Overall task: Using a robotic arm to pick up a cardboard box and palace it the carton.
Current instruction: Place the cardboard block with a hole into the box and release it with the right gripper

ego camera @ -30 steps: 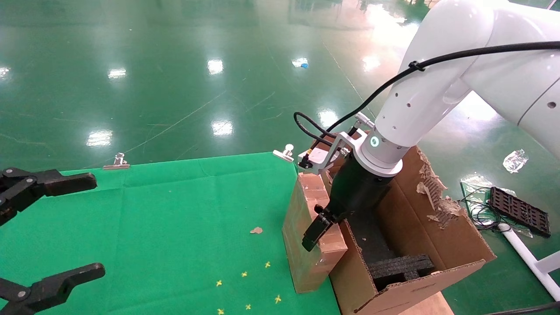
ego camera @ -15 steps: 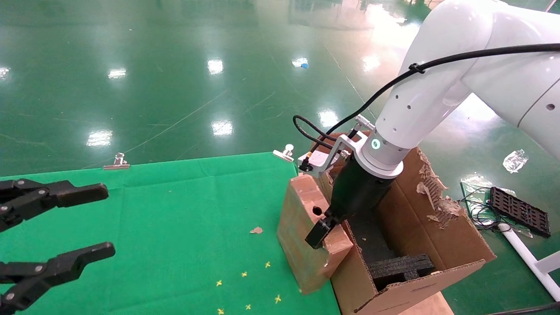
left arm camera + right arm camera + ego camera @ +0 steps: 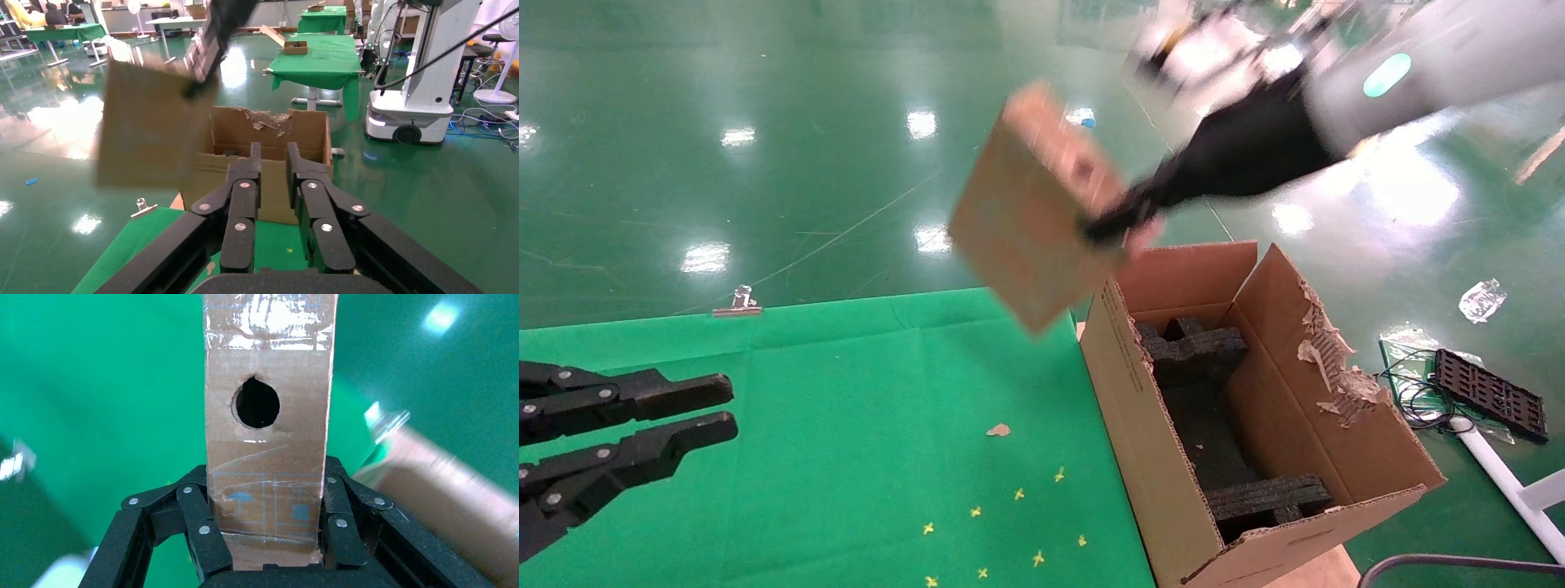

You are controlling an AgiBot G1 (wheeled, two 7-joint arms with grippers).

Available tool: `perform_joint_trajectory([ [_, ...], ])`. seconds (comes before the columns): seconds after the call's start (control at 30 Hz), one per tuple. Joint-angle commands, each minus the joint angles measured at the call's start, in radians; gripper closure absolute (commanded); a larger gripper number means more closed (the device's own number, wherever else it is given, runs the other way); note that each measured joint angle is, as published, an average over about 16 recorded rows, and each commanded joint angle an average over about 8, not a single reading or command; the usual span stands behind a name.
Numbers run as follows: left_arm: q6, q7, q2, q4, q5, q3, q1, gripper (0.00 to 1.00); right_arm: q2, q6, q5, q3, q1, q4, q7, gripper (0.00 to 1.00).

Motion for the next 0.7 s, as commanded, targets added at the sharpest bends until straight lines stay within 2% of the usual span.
perform_joint_trajectory([
  [0.03, 0.0, 0.0, 0.0, 0.0, 0.0, 0.0, 0.0, 1.0, 0.035, 0.02, 0.02, 0.033, 0.036, -0.023, -0.042, 1.0],
  [0.3, 0.0, 0.0, 0.0, 0.0, 0.0, 0.001, 0.0, 1.0, 0.1, -0.01, -0.073, 0.014, 0.118, -0.185, -0.09, 1.0],
  [0.37, 0.0, 0.0, 0.0, 0.0, -0.001, 0.001, 0.0, 0.96, 0.114, -0.025, -0.097, 0.001, 0.124, -0.217, -0.098, 1.0],
  [0.4, 0.0, 0.0, 0.0, 0.0, -0.001, 0.001, 0.0, 0.86, 0.12, -0.032, -0.108, -0.005, 0.124, -0.232, -0.101, 1.0],
  [0.6, -0.001, 0.001, -0.001, 0.0, -0.001, 0.001, 0.0, 0.12, 0.138, -0.064, -0.149, -0.041, 0.087, -0.319, -0.118, 1.0],
  [0.63, -0.001, 0.001, -0.001, 0.0, -0.001, 0.001, 0.0, 0.02, 0.137, -0.066, -0.154, -0.047, 0.077, -0.334, -0.117, 1.0],
  [0.7, -0.001, 0.001, -0.001, 0.0, -0.001, 0.001, 0.0, 0.0, 0.134, -0.067, -0.165, -0.059, 0.055, -0.365, -0.113, 1.0],
])
